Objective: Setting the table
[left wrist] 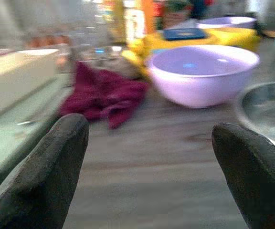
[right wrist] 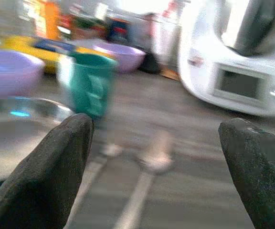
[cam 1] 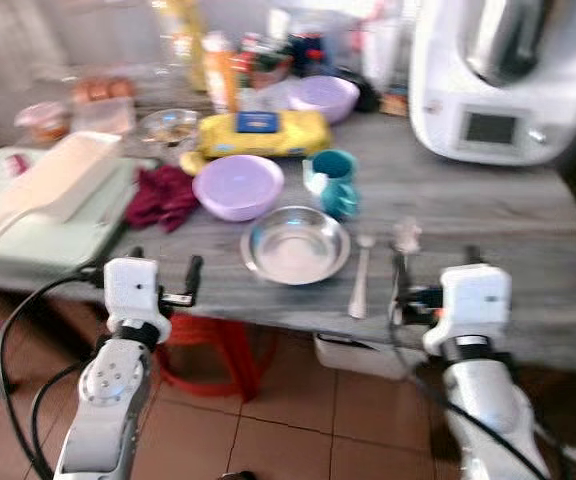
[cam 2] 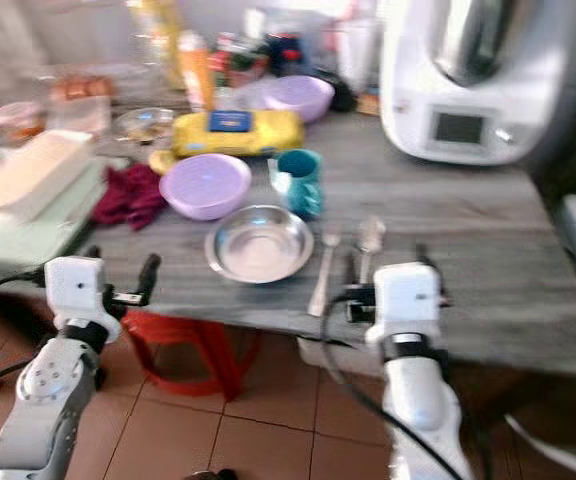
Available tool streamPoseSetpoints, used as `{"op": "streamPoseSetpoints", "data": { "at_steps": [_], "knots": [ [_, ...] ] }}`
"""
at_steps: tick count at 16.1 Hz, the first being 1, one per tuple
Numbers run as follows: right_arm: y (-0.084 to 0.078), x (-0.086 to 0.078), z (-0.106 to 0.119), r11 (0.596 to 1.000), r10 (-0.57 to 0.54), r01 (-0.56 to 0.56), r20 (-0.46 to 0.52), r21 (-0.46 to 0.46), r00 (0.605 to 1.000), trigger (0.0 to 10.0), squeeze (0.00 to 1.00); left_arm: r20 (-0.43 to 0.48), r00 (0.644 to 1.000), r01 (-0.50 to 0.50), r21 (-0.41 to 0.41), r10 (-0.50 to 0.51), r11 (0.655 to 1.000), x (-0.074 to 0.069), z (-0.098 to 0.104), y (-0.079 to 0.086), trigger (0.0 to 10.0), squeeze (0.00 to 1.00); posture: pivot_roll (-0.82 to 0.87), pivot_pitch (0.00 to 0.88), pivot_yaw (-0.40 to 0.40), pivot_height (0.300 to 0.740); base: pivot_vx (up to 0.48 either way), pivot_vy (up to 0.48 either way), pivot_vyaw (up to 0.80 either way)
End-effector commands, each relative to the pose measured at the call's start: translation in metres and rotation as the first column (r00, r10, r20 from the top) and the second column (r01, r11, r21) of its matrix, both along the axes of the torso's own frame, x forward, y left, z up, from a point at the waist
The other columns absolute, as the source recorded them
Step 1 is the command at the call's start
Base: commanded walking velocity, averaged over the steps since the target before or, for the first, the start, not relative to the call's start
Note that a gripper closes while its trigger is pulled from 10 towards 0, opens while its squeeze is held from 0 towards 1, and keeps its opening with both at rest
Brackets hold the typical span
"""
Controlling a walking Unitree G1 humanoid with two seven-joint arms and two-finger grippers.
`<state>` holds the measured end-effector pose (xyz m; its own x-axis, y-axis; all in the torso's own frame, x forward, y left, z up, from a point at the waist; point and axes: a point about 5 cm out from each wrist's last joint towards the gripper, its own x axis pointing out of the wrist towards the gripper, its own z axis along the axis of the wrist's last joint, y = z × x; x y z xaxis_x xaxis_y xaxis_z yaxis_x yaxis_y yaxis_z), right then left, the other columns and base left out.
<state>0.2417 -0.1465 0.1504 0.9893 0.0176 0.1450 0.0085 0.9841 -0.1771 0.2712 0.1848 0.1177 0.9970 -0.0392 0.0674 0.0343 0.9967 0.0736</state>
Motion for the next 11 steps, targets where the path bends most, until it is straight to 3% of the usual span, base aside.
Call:
{"op": "streamPoseSetpoints", "data": {
  "at_steps": [1, 8, 11],
  "knots": [
    [-0.002, 0.0, 0.0013, 1.0, 0.0, 0.0, 0.004, 0.0, 1.0, 10.0, 0.0, -0.014, 0.999, -0.038, 0.013, 0.038, 0.999, -0.0022, -0.0052, 0.0044, 10.0, 0.0, -0.07, 0.069, 0.059, 0.74, 0.0, 0.0, 0.8],
    [0.0001, 0.0033, 0.0043, 1.0, 0.031, -0.031, 0.016, 0.002, 0.999, 10.0, 0.0, -0.025, 0.992, -0.12, -0.002, 0.12, 0.993, 0.001, -0.0054, 0.0131, 10.0, 0.0, -0.07, 0.072, 0.064, 0.74, 0.0, 0.0, 0.8],
    [0.0034, 0.0047, 0.0054, 0.998, 0.06, -0.06, 0.021, -0.008, 0.998, 10.0, 0.0, -0.018, 0.994, -0.112, 0.024, 0.112, 0.993, 0.0004, -0.0054, 0.0131, 10.0, 0.0, -0.07, 0.074, 0.065, 0.74, 0.0, 0.0, 0.8]
  ]
}}
